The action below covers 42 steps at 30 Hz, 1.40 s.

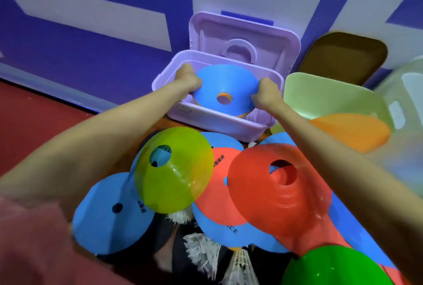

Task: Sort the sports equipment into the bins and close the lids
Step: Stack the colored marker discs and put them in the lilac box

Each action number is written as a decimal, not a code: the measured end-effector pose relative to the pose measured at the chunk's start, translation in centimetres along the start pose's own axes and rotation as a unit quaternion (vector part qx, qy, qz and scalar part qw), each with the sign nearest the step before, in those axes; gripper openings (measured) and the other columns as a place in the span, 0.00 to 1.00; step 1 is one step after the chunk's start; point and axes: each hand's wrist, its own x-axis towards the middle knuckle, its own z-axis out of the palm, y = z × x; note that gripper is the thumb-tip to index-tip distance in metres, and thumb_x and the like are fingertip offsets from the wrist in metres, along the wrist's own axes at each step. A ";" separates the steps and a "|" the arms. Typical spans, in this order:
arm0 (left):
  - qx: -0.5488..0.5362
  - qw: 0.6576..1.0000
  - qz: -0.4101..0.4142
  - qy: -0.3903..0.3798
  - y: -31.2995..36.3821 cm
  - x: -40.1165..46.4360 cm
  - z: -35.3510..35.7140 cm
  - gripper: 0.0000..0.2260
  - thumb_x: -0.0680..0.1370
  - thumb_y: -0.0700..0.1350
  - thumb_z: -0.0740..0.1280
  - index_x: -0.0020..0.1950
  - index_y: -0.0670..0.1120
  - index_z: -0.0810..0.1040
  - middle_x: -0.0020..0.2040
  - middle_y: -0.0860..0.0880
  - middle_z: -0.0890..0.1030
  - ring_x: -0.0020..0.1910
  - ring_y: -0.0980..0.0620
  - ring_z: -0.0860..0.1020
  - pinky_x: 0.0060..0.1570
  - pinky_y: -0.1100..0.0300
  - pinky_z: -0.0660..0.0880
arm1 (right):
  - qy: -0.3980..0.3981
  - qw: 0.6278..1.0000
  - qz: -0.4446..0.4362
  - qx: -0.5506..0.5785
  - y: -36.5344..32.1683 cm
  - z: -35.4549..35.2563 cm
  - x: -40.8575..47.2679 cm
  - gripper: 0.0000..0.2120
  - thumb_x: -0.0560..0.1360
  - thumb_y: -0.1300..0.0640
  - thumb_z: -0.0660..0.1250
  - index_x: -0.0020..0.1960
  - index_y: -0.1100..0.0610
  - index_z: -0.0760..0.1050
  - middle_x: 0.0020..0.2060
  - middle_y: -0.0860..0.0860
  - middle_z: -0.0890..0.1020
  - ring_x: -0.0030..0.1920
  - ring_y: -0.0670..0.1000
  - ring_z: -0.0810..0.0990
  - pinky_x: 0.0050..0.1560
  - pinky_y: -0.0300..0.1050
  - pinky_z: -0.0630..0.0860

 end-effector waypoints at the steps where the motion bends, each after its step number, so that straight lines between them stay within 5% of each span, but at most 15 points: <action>1: 0.016 1.000 0.007 -0.006 -0.1 0.2 0.2 0.09 0.73 0.35 0.67 0.47 0.41 0.68 0.43 0.44 0.71 0.45 0.47 0.72 0.45 0.52 0.78 | -0.009 1.000 -0.004 -0.006 0.1 0.2 0.2 0.11 0.73 0.68 0.63 0.54 0.70 0.73 0.49 0.67 0.76 0.57 0.64 0.76 0.53 0.52 0.71; 6: 0.154 0.988 0.020 -0.013 0.1 -0.2 0.7 0.15 0.75 0.35 0.64 0.61 0.37 0.69 0.59 0.39 0.75 0.59 0.41 0.75 0.51 0.51 0.73 | -0.071 0.997 0.005 -0.030 -0.1 0.9 0.2 0.14 0.72 0.67 0.67 0.57 0.68 0.72 0.56 0.64 0.77 0.59 0.61 0.77 0.53 0.49 0.72; 10: 0.222 0.973 0.050 -0.034 0.4 -1.4 0.4 0.15 0.77 0.37 0.63 0.62 0.37 0.69 0.62 0.39 0.74 0.60 0.40 0.74 0.53 0.52 0.72 | -0.080 0.996 0.004 -0.043 -0.6 0.6 -0.3 0.14 0.73 0.67 0.65 0.58 0.69 0.72 0.54 0.63 0.78 0.59 0.61 0.77 0.49 0.47 0.72; 14: 0.146 0.983 0.111 0.017 0.2 -2.9 -0.7 0.10 0.74 0.39 0.63 0.55 0.45 0.72 0.56 0.44 0.76 0.52 0.45 0.74 0.54 0.53 0.72 | -0.037 0.996 -0.045 -0.073 -1.4 -0.2 -2.0 0.14 0.74 0.65 0.63 0.59 0.70 0.71 0.59 0.65 0.75 0.61 0.63 0.74 0.56 0.51 0.71; 22: -0.036 0.949 0.289 0.118 -1.6 -13.8 -2.9 0.13 0.71 0.40 0.61 0.53 0.41 0.80 0.48 0.47 0.83 0.47 0.51 0.81 0.50 0.57 0.75 | 0.051 0.983 -0.176 0.027 -1.4 -1.4 -9.0 0.21 0.73 0.61 0.65 0.63 0.69 0.68 0.58 0.66 0.74 0.59 0.64 0.73 0.60 0.53 0.68; 29: -0.047 0.954 0.250 0.159 -6.1 -23.9 -3.2 0.13 0.71 0.43 0.66 0.55 0.42 0.78 0.50 0.46 0.81 0.48 0.48 0.79 0.54 0.52 0.74 | 0.105 0.962 -0.245 0.050 1.2 -2.0 -19.4 0.19 0.69 0.58 0.61 0.58 0.64 0.74 0.50 0.63 0.76 0.51 0.63 0.76 0.53 0.51 0.72; 33: 0.051 0.963 0.223 0.144 -8.4 -27.9 -2.2 0.26 0.71 0.53 0.69 0.65 0.44 0.72 0.58 0.44 0.74 0.59 0.43 0.72 0.60 0.48 0.69 | 0.118 0.974 -0.193 0.024 3.3 -1.7 -24.0 0.14 0.70 0.63 0.65 0.55 0.63 0.75 0.49 0.60 0.74 0.50 0.61 0.76 0.51 0.52 0.73; 38: 0.106 0.969 0.189 0.116 -9.7 -29.7 -1.2 0.38 0.69 0.56 0.74 0.73 0.44 0.62 0.68 0.42 0.66 0.70 0.42 0.63 0.69 0.47 0.60 | 0.074 0.983 -0.168 -0.021 5.3 -0.7 -26.3 0.28 0.68 0.63 0.69 0.67 0.62 0.70 0.60 0.61 0.72 0.61 0.61 0.72 0.62 0.49 0.68; 42: 0.137 0.972 0.175 0.076 -10.2 -29.8 -1.0 0.41 0.70 0.55 0.73 0.75 0.42 0.58 0.70 0.41 0.64 0.72 0.41 0.60 0.71 0.46 0.57 | 0.047 0.983 -0.159 -0.076 5.6 0.4 -26.3 0.36 0.66 0.58 0.73 0.71 0.62 0.65 0.59 0.62 0.72 0.58 0.65 0.72 0.59 0.55 0.71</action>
